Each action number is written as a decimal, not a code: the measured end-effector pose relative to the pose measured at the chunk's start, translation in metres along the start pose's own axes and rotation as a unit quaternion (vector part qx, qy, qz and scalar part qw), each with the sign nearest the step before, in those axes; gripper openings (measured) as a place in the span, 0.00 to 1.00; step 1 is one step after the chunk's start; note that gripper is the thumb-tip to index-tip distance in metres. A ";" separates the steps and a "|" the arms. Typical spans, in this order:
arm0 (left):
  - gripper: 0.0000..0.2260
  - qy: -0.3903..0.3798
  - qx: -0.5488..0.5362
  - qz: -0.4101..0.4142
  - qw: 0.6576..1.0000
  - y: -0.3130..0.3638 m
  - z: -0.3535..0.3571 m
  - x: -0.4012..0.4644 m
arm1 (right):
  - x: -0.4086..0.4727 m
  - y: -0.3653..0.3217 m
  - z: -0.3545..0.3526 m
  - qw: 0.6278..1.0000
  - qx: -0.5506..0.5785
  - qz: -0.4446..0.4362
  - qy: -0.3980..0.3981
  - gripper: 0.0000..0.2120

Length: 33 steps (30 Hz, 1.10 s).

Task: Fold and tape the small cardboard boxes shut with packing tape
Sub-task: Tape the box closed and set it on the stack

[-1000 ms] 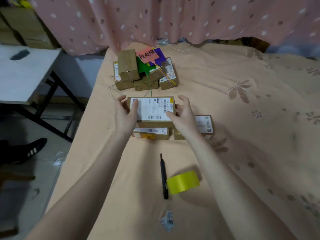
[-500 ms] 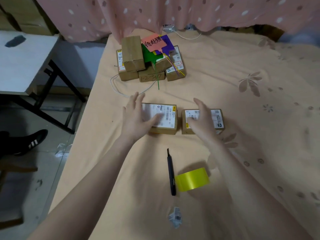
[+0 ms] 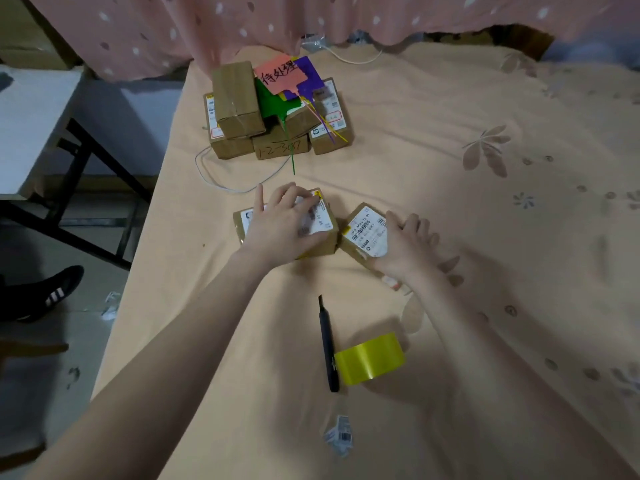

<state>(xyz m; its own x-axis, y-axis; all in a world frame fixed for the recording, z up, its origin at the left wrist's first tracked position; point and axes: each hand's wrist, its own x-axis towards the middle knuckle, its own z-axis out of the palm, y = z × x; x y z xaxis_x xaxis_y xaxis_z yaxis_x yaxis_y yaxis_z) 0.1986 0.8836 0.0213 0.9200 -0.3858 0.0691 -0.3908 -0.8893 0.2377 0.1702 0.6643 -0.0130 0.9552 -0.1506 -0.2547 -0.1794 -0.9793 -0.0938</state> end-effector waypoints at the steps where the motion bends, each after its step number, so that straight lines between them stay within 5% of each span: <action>1: 0.30 -0.018 0.004 0.008 1.000 -0.001 -0.001 0.001 | -0.001 -0.002 0.002 1.000 0.020 0.018 -0.001 0.41; 5: 0.38 -0.105 0.038 0.033 0.993 -0.004 0.000 -0.003 | -0.005 -0.015 0.007 0.989 0.106 0.079 0.064 0.38; 20: 0.37 0.040 0.089 -0.021 0.995 0.002 0.025 -0.029 | -0.019 -0.047 0.014 0.988 0.137 0.070 0.028 0.29; 27: 0.47 0.093 -0.042 -0.124 0.987 -0.018 0.017 -0.049 | -0.017 -0.065 0.000 0.956 0.273 -0.046 0.092 0.23; 30: 0.50 0.092 -0.243 -0.249 0.933 -0.029 0.020 -0.061 | -0.019 -0.078 -0.005 0.886 0.464 -0.018 0.021 0.21; 33: 0.46 0.021 -0.511 -0.325 0.795 -0.031 0.025 -0.066 | -0.017 -0.085 -0.006 0.849 0.528 0.020 -0.020 0.19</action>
<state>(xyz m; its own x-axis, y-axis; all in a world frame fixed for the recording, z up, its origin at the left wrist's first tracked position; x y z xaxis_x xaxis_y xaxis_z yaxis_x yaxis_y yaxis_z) 0.1490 0.9309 -0.0149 0.9261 0.1011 -0.3634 0.3771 -0.2249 0.8984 0.1710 0.7491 0.0047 0.9388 -0.1553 -0.3074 -0.3414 -0.3027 -0.8898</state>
